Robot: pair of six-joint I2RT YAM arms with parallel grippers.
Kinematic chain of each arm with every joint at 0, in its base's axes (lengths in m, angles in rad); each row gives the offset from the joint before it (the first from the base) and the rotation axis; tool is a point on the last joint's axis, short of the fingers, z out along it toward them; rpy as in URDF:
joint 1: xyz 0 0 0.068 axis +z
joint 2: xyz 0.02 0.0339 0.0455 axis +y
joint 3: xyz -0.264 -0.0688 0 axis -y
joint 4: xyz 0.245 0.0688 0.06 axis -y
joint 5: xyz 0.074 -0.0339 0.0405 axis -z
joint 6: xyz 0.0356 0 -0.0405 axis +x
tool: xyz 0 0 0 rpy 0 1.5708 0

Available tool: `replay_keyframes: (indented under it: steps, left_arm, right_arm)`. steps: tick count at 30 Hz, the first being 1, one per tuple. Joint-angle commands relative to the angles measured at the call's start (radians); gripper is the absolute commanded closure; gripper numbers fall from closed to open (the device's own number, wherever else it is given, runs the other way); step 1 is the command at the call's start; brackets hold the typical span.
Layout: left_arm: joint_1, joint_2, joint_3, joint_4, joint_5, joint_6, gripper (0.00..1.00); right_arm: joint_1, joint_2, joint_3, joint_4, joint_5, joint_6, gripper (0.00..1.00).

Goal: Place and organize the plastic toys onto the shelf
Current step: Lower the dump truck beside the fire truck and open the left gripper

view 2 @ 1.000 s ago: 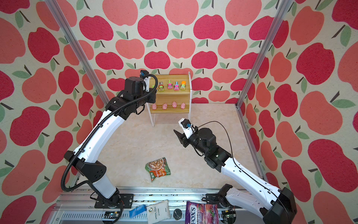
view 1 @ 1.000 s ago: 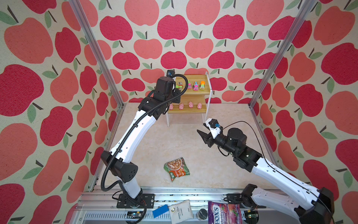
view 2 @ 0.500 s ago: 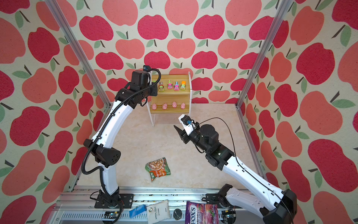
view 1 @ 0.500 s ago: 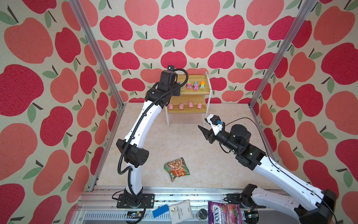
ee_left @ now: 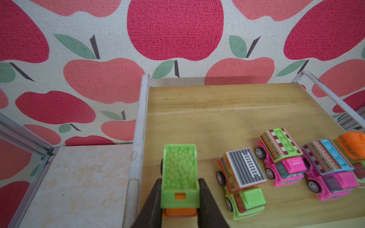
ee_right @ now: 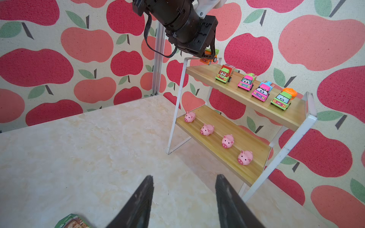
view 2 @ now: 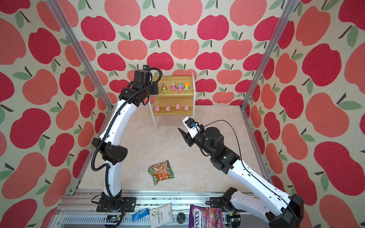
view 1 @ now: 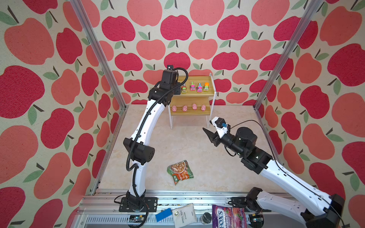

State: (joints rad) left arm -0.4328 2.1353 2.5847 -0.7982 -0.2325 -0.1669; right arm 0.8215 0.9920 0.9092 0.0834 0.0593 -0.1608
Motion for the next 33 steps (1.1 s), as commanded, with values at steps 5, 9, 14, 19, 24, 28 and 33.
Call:
replay_keyframes:
  steps: [5, 9, 14, 19, 24, 28, 33]
  left_arm:
    - [0.009, 0.053, 0.056, -0.004, -0.008, -0.023, 0.73]
    - [0.012, 0.067, 0.065, -0.006, -0.008, -0.031, 0.73]
    - [0.015, 0.074, 0.068, -0.005, -0.010, -0.036, 0.73]
    - [0.016, 0.076, 0.068, -0.008, -0.004, -0.043, 0.70]
    - [0.015, 0.075, 0.068, -0.010, -0.004, -0.046, 0.66]
    - [0.016, 0.076, 0.068, -0.012, -0.002, -0.049, 0.65]
    - [0.015, 0.076, 0.071, -0.006, 0.003, -0.052, 0.61]
  right_arm:
    - [-0.007, -0.007, -0.017, 0.006, 0.013, -0.012, 0.46]
    - [-0.008, -0.007, -0.020, 0.007, 0.014, -0.014, 0.46]
    - [-0.008, -0.007, -0.026, 0.010, 0.014, -0.015, 0.46]
    - [-0.008, -0.010, -0.032, 0.015, 0.016, -0.016, 0.46]
    - [-0.008, -0.013, -0.034, 0.016, 0.016, -0.013, 0.45]
    - [-0.008, -0.013, -0.038, 0.019, 0.014, -0.011, 0.45]
    - [-0.008, -0.011, -0.039, 0.021, 0.013, -0.011, 0.45]
